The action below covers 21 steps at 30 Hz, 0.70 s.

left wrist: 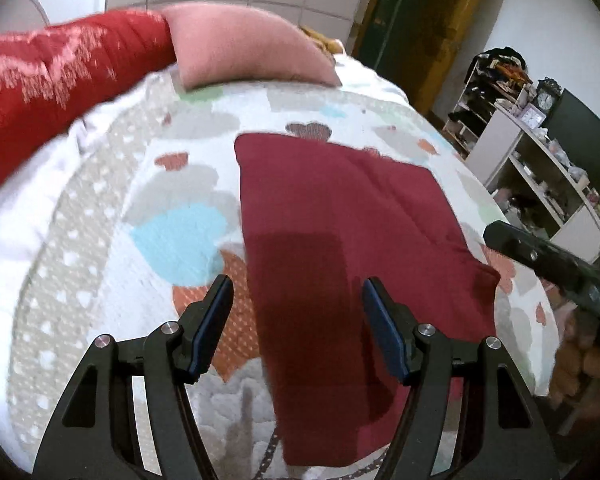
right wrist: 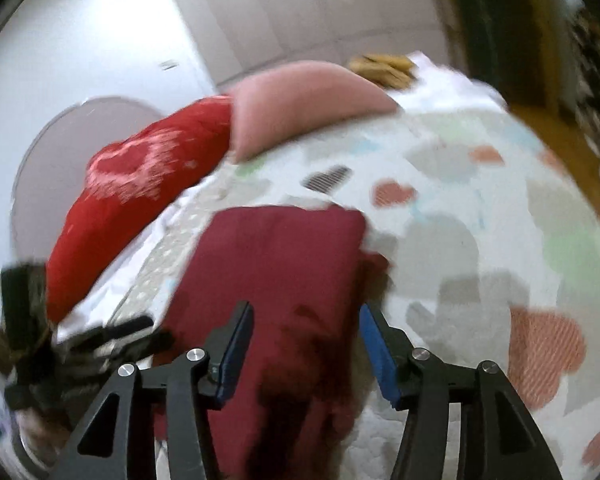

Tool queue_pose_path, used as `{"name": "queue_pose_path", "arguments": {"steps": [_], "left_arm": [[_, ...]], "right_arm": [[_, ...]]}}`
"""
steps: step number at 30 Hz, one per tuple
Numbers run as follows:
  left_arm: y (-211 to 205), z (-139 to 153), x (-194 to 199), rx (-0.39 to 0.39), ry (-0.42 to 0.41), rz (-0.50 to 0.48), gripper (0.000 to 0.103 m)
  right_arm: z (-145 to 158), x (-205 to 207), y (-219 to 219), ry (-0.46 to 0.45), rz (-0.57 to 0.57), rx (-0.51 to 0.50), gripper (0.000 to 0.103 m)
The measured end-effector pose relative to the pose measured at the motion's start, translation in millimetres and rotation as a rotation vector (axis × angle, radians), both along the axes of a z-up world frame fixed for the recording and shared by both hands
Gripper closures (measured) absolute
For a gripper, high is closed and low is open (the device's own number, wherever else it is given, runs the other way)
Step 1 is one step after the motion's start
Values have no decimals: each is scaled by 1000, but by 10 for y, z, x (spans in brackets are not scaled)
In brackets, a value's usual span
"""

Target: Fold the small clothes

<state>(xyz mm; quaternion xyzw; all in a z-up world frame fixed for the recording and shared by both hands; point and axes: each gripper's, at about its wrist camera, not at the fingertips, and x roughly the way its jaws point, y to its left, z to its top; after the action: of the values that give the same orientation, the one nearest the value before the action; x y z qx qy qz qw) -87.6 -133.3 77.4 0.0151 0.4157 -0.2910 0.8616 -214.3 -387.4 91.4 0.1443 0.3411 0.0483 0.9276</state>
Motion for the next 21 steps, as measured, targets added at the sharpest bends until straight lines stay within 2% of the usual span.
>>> {"name": "queue_pose_path", "arguments": {"steps": [2,5,9,12,17,21], "left_arm": [[-48,-63,16,31,9,0,36],[-87,-180,59,45,20,7,36],[-122,-224,68,31,27,4,35],[-169,-174,5,59,-23,17,35],[-120,-68,-87,60,-80,49,36],[-59,34,-203,66,-126,72,36]], "right_arm": [[43,14,155,-4,43,-27,58],[-48,124,396,25,106,-79,65],[-430,280,432,136,32,-232,65],[-446,237,350,118,2,-165,65],[-248,44,351,76,-9,-148,65],[-93,-192,419,4,-49,-145,55]]}}
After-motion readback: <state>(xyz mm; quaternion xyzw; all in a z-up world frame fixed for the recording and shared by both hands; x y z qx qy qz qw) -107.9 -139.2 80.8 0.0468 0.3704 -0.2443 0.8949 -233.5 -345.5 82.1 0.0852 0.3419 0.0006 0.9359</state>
